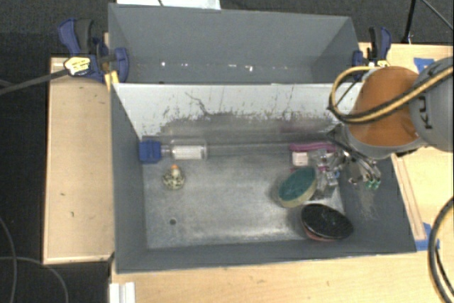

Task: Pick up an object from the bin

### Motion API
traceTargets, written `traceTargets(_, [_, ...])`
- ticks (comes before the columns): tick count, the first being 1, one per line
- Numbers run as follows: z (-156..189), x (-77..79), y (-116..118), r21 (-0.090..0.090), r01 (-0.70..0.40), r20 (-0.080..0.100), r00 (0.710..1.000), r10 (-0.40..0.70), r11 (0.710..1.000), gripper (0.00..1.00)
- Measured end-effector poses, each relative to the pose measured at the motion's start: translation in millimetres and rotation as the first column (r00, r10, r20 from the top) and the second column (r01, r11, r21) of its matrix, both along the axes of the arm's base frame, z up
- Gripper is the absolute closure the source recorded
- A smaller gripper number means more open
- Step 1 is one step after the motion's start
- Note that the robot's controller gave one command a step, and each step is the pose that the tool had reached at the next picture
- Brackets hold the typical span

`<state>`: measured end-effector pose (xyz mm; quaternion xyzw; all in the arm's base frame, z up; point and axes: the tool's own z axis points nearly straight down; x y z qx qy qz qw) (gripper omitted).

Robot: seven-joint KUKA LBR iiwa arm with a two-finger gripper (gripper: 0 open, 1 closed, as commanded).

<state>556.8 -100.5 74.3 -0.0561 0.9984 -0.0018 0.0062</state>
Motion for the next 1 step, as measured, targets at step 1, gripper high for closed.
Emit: traceTargets(1, [168.2,34.5,-18.0,0.000,0.009,0.000,1.000,-0.009,1.000,1.00])
